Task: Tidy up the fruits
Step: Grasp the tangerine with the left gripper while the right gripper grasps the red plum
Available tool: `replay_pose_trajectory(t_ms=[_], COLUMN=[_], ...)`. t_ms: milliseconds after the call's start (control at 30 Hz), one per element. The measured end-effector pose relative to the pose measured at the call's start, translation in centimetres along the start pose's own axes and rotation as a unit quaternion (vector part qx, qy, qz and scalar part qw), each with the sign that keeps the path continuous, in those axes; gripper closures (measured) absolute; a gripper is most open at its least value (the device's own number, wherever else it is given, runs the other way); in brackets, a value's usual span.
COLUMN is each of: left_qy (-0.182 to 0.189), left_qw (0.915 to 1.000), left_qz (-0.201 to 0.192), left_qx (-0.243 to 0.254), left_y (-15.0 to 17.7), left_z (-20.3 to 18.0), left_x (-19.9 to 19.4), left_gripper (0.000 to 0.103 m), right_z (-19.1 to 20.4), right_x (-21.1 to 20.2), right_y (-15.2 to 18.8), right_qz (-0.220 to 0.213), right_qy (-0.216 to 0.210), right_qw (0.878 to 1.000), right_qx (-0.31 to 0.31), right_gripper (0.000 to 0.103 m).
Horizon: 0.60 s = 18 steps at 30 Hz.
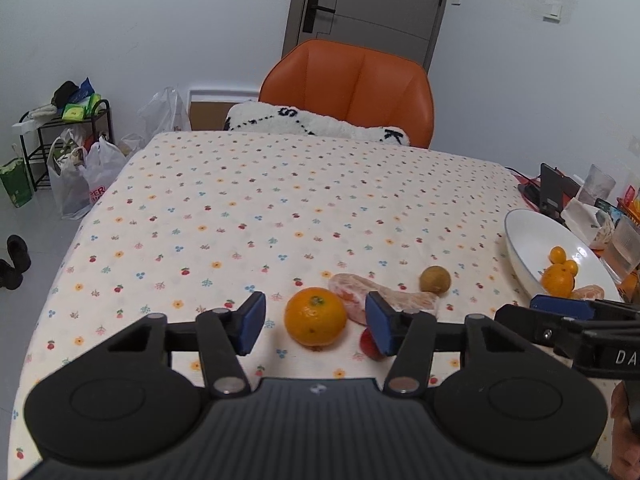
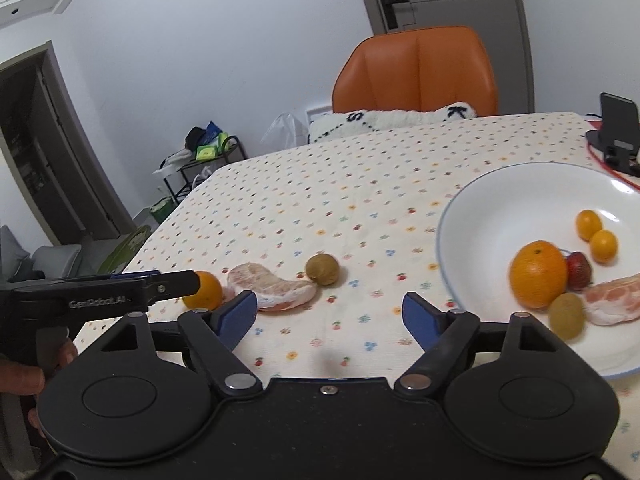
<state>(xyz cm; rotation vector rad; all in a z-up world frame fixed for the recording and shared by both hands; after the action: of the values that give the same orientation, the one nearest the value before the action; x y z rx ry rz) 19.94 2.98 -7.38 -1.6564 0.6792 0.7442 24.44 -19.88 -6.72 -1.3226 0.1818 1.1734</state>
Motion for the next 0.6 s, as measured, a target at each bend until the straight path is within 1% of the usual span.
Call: replay_pose_trajectory(t_ms=[133,200,300,367,400,433,533,600], left_qy=[0.005,0.009,0.013,0.026,0.031,0.034,0.029,0.029], left_qw=[1.0,0.9999,0.9998,0.9996,0.9995,0.9994,0.9995,0.9995], left_qz=[0.004,0.007,0.013,0.011,0.011,0.011,0.011,0.013], left_qx=[0.0,0.0,-0.002,-0.003,-0.003,-0.001,0.005,0.004], left_y=[0.1,0.1,0.3,0.3,0.4,0.3,0.4,0.5], left_z=[0.4,0.6,0.8,1.0,1.0,0.9,0.9,1.3], left_x=[0.6,1.0,1.6,2.0,2.1,2.1,1.8,1.6], left_gripper=[0.054,0.055,0.055,0.056,0.06,0.067,0.067,0.067], right_z=[1.0,1.5,2.2,2.7,3.0,3.2,4.1,4.7], right_x=[0.7,1.1,1.6,1.9,2.1,2.2,2.8,3.2], right_y=[0.0,0.1,0.1,0.1,0.1,0.1,0.1,0.1], right_qz=[0.012,0.02,0.028,0.032,0.034,0.036,0.042,0.047], right_qy=[-0.011,-0.016,-0.023,-0.026,-0.026,-0.027,-0.032,-0.037], right_qw=[1.0,1.0,0.999,0.999,0.999,0.999,0.998,0.998], right_qx=[-0.005,-0.007,-0.009,-0.013,-0.015,-0.018,-0.025,-0.03], right_gripper=[0.032,0.038,0.042,0.042,0.043,0.043,0.047,0.052])
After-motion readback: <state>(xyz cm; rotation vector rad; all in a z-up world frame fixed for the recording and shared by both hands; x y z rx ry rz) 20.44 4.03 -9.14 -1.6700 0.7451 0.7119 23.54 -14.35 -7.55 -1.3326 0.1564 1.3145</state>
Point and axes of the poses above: each gripper's, at about its wrist camera, not at the fingertips, and x roughly the way its jaws point, z to its left, y to its underside, the point moved 5 cm from there along x, roughly the way its jaws point, and after that the axes turned 13 degrees about z, right-handed, at the moved point
